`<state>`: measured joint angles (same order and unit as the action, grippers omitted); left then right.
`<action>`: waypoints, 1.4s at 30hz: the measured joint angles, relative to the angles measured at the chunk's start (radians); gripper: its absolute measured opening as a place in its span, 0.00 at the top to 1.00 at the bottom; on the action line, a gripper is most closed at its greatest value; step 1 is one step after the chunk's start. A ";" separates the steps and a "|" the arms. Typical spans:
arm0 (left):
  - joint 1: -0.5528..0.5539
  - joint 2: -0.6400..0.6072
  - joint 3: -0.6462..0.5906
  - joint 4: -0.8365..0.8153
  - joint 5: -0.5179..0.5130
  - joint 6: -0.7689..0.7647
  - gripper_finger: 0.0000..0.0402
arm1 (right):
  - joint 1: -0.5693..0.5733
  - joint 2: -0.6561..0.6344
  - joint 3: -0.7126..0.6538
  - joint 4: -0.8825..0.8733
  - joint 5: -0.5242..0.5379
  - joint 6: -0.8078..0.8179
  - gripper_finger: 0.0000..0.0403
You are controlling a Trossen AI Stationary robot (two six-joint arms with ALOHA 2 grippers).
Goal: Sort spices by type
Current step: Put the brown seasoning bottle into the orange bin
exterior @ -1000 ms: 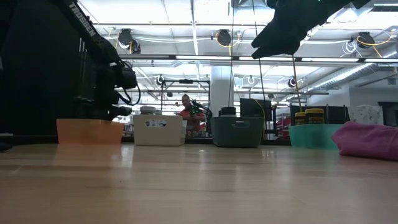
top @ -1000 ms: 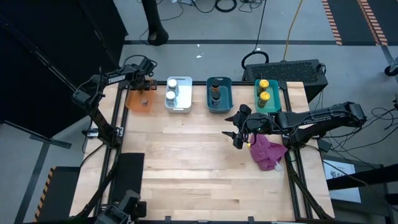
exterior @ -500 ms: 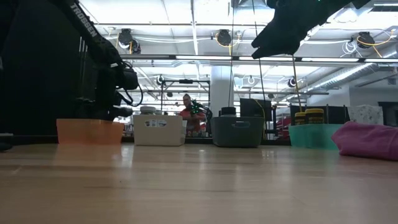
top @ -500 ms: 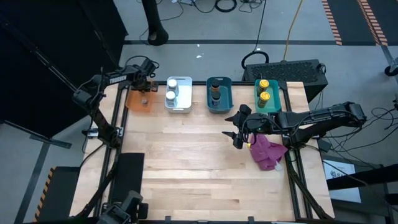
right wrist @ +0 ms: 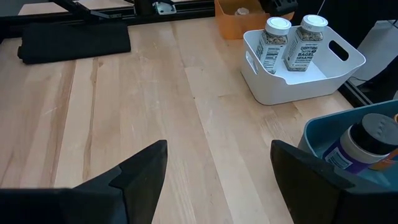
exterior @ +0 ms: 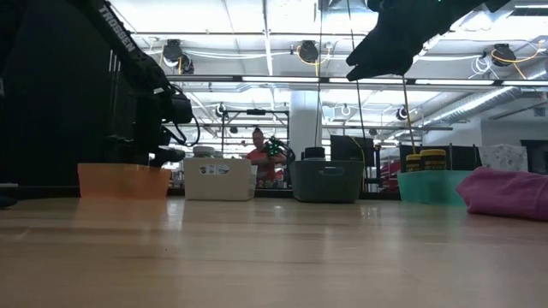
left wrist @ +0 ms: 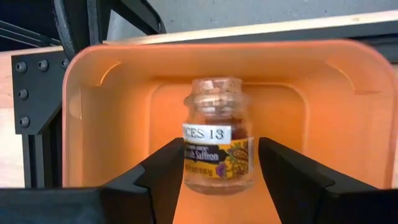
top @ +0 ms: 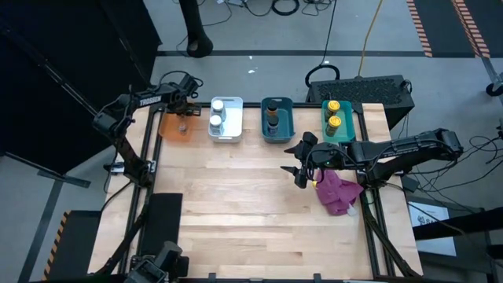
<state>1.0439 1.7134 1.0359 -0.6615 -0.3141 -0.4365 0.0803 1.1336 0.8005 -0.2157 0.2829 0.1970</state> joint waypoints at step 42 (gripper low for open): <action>-0.020 0.032 0.003 0.041 -0.018 0.080 0.60 | 0.000 0.000 0.000 -0.007 0.000 0.016 0.34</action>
<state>1.0242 1.7457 1.0389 -0.6209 -0.3318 -0.3561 0.0803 1.1337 0.8005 -0.2224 0.2826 0.2127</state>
